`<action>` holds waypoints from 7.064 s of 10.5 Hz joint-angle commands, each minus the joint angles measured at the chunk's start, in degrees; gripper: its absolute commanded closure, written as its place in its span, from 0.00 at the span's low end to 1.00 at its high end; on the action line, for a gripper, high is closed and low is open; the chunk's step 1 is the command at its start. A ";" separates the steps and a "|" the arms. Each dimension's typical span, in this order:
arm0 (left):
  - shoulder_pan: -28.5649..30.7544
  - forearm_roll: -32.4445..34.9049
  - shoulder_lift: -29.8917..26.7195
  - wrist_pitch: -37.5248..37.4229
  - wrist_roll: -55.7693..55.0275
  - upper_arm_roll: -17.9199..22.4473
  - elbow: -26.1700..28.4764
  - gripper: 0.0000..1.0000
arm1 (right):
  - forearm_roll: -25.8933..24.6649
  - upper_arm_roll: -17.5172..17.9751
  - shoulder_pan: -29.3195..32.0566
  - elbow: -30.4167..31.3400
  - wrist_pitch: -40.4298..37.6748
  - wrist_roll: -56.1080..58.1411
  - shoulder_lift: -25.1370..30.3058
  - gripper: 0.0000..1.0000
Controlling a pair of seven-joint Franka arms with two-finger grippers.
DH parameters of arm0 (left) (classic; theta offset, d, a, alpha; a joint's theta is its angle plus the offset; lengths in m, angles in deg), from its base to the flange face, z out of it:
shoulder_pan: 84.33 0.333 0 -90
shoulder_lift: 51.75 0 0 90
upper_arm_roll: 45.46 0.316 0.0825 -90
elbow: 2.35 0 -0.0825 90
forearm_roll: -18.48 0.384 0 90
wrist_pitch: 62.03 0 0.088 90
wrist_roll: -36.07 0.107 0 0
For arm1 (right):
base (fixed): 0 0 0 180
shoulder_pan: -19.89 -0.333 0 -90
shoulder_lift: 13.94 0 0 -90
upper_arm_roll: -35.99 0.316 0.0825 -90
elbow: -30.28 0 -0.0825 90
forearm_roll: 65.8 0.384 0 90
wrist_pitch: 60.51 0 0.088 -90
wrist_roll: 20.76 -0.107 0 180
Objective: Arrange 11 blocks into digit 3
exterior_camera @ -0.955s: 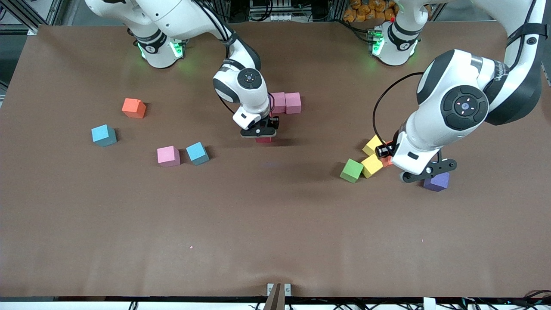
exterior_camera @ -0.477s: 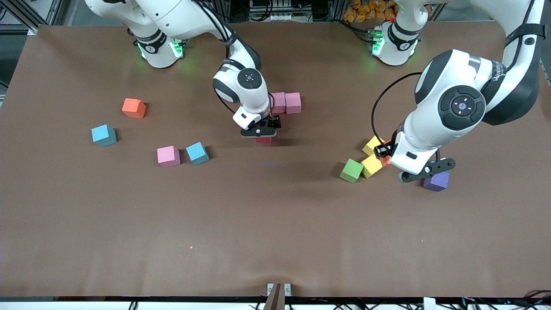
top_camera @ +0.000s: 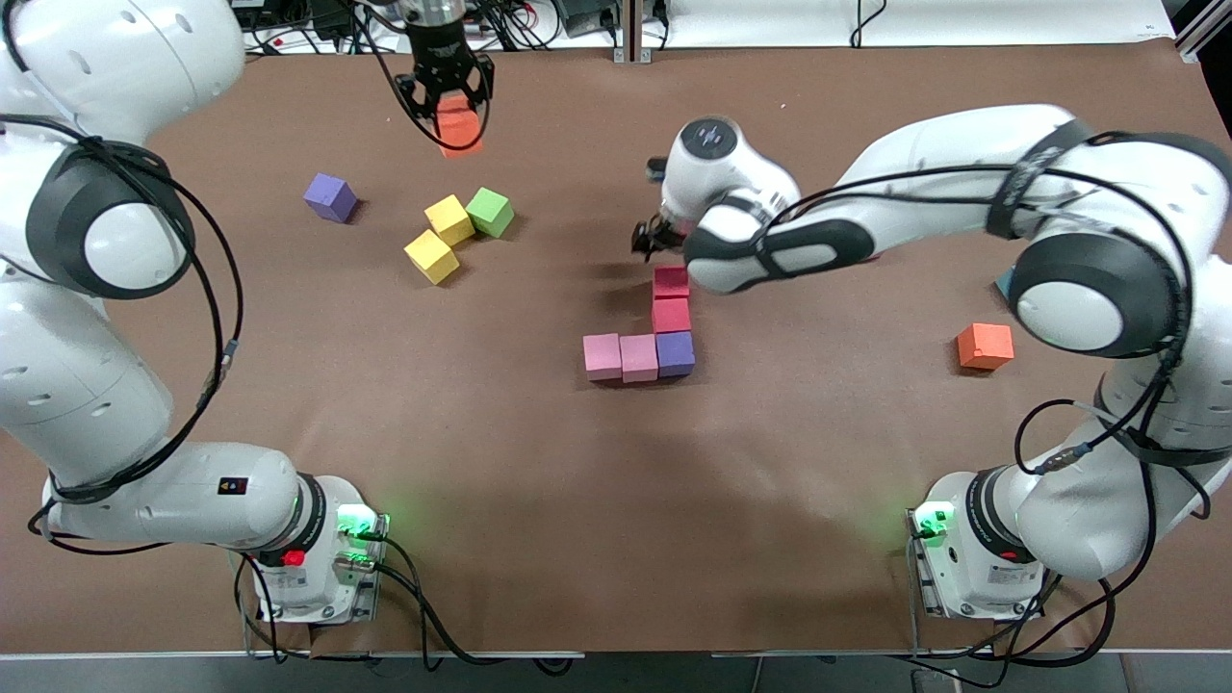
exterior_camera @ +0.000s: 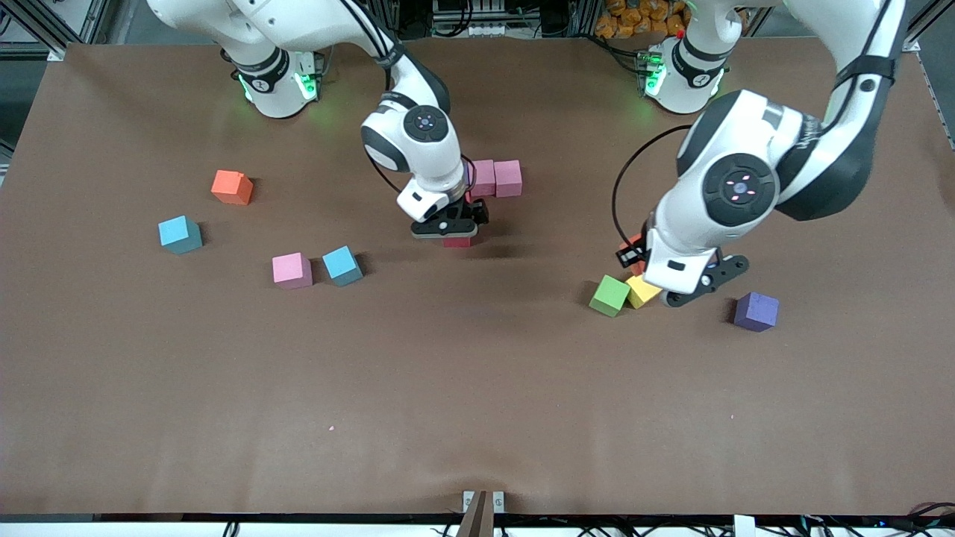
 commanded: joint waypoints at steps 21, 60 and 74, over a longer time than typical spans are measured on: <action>-9.58 -2.56 2.67 32.12 -58.61 -0.33 20.96 0.88 | -0.16 4.02 27.29 16.74 6.61 55.93 3.78 0.00; -34.36 8.69 16.03 45.13 -100.46 11.27 14.10 0.87 | 3.53 2.18 8.13 -12.00 -0.15 5.93 -14.25 0.72; -35.41 8.43 17.26 45.22 -100.81 11.27 12.69 0.87 | 2.57 0.16 6.46 -12.70 -4.08 6.09 -13.37 0.72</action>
